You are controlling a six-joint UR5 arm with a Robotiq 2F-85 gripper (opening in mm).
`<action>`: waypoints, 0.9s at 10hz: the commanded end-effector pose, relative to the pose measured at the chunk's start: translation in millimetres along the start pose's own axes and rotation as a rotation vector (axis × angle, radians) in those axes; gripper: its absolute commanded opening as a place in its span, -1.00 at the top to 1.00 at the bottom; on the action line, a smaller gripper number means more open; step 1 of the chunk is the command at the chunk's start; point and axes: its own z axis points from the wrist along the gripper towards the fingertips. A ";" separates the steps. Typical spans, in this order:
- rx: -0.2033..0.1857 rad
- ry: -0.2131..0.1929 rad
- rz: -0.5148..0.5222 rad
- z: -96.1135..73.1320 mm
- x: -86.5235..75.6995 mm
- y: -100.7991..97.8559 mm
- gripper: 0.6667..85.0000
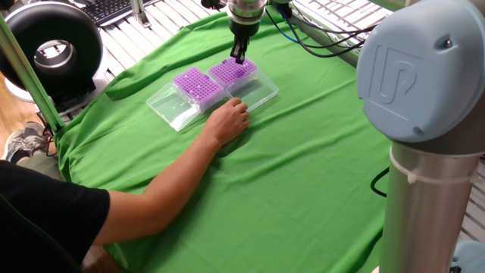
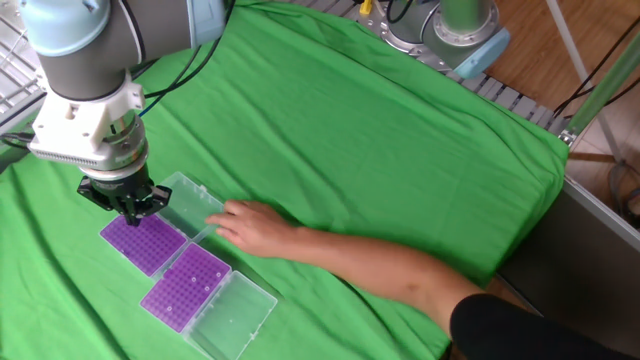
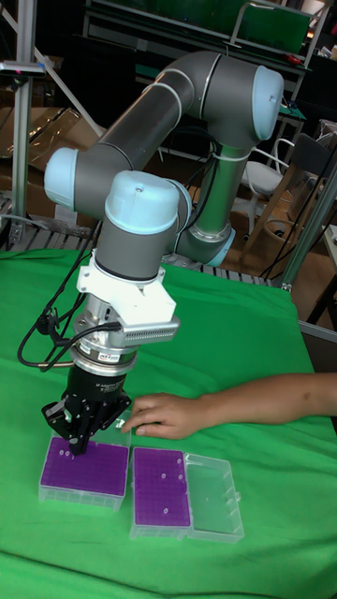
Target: Insert a small pipette tip into the holder for small pipette tips
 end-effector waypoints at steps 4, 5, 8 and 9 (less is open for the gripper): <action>-0.015 0.000 0.013 -8.9 1.4 4.3 0.99; -0.014 -0.005 0.010 -7.4 0.1 3.8 0.99; -0.021 -0.013 0.012 -7.8 -3.2 5.9 0.99; -0.019 -0.013 0.012 -8.2 -5.6 5.8 0.99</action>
